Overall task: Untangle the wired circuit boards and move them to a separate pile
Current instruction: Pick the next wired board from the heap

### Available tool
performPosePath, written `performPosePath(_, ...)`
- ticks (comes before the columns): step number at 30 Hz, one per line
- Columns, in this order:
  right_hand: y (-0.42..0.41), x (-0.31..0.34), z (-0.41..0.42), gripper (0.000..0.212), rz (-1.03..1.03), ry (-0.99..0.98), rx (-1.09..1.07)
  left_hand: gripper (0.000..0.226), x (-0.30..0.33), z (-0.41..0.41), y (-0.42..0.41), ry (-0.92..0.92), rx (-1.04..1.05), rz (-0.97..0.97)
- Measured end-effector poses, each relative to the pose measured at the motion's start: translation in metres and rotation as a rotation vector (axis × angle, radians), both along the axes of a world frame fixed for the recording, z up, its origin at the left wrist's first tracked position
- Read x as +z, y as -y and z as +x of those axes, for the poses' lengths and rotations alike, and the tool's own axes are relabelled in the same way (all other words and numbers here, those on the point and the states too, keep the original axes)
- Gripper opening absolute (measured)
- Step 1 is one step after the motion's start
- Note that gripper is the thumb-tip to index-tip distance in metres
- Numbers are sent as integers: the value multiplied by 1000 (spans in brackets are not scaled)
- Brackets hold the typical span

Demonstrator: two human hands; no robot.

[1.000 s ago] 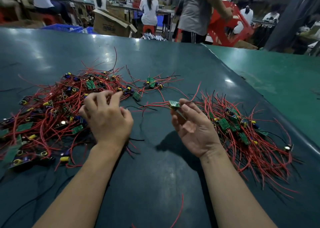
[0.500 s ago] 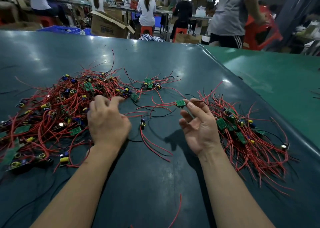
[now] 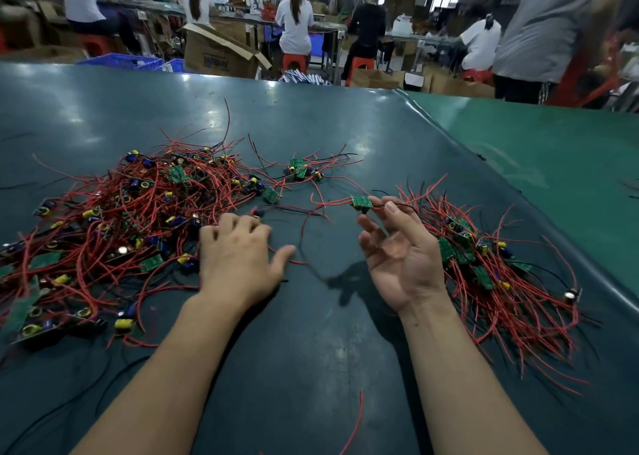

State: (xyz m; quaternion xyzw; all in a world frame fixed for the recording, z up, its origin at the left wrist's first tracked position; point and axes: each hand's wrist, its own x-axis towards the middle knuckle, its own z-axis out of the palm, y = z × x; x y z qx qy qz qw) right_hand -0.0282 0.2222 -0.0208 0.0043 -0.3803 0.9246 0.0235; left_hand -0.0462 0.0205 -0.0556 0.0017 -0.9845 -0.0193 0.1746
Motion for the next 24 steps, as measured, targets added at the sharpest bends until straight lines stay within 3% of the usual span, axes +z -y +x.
performPosePath(2, 1, 0, 0, 8, -5, -2, 15, 43, 3, 0, 6, -71, 115, 67)
performPosePath(4, 3, -1, 0, 10, 9, -18, 46, 29, 10, 4, 4, -260, 128, 219)
performPosePath(7, 10, -1, 0, 30, 72, -38, 90, 28, 16, 13, -13, -630, -94, 288)
performPosePath(9, 12, -1, 0, 29, 98, -59, 95, 42, 19, 18, -24, -700, -279, 324)
performPosePath(13, 11, -1, 1, 18, 112, -99, 109, 58, 17, 20, -27, -554, -385, 379)
performPosePath(16, 13, -3, 1, 20, 109, -110, 166, 63, 9, 22, -29, -243, -531, 759)
performPosePath(19, 18, -7, 1, 23, 200, -105, 167, 30, 9, 21, -32, -171, -443, 1200)
performPosePath(22, 23, -10, -2, 18, 261, -79, 79, 2, 12, 19, -34, -180, -473, 1393)
performPosePath(24, 27, -12, -3, 12, 301, -12, 24, 6, 12, 19, -34, -153, -508, 1475)
